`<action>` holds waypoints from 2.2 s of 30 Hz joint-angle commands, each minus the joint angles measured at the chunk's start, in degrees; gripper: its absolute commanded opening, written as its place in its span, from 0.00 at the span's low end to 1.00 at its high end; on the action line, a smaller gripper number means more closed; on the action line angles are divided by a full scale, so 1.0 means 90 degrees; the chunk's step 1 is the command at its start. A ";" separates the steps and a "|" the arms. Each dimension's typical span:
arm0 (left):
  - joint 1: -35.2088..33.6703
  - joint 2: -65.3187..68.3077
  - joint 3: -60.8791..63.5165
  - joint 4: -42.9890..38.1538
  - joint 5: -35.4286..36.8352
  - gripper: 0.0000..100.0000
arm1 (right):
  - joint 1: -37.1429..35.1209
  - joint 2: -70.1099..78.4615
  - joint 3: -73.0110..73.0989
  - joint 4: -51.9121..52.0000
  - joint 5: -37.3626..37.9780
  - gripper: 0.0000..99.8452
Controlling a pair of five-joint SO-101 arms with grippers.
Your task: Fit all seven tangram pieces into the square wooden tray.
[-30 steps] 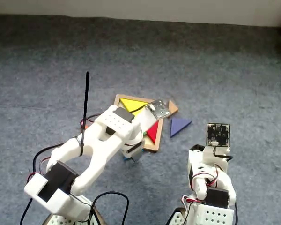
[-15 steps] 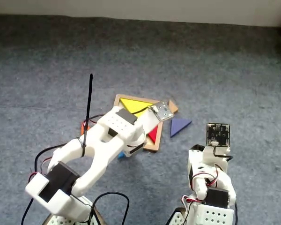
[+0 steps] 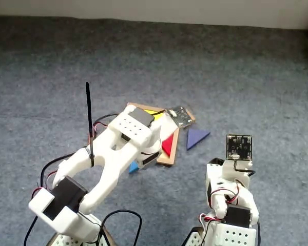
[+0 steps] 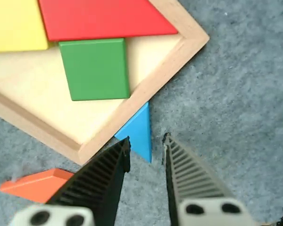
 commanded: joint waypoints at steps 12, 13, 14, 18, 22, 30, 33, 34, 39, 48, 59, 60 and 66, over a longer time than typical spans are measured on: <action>-0.0835 -0.0083 0.0777 -0.0674 0.0537 0.29 | 0.0122 -0.0015 0.0864 -0.0122 -0.0039 0.01; -0.0835 -0.0073 0.0855 -0.0762 0.0537 0.29 | 0.0122 -0.0015 0.0864 -0.0112 -0.0039 0.01; -0.0835 -0.0073 0.0904 -0.0830 0.0537 0.29 | 0.0122 -0.0015 0.0864 -0.0112 -0.0039 0.01; -0.0845 -0.0073 0.0952 -0.0889 0.0557 0.29 | 0.0122 -0.0015 0.0864 -0.0112 -0.0039 0.01; -0.0845 -0.0024 0.0894 -0.0928 0.0557 0.30 | 0.0122 -0.0015 0.0864 -0.0112 -0.0039 0.01; -0.0855 0.1353 -0.0474 -0.0518 0.0889 0.29 | 0.0151 -0.0005 0.0864 -0.0103 -0.0039 0.01; -0.0825 0.1656 -0.0816 -0.0479 0.0947 0.29 | 0.0278 -0.0015 0.0864 -0.0122 -0.0039 0.01; -0.0816 0.1675 -0.0884 -0.0479 0.0947 0.29 | 0.0278 -0.0015 0.0864 -0.0122 -0.0039 0.01; -0.0796 0.1675 -0.0923 -0.0527 0.0908 0.29 | 0.0288 -0.0015 0.0864 -0.0122 -0.0039 0.01; -0.0513 0.1724 -0.0855 -0.0469 0.0254 0.19 | 0.0288 -0.0015 0.0864 -0.0132 -0.0039 0.01; -0.0151 0.1665 -0.0855 -0.0117 0.0205 0.16 | 0.0298 -0.0015 0.0864 -0.0132 -0.0039 0.01; -0.0112 0.1665 -0.0884 -0.0039 0.0205 0.16 | 0.0298 -0.0015 0.0864 -0.0132 -0.0039 0.01; -0.0005 0.1236 -0.0855 0.0078 0.0225 0.16 | 0.0308 -0.0015 0.0864 -0.0132 -0.0039 0.01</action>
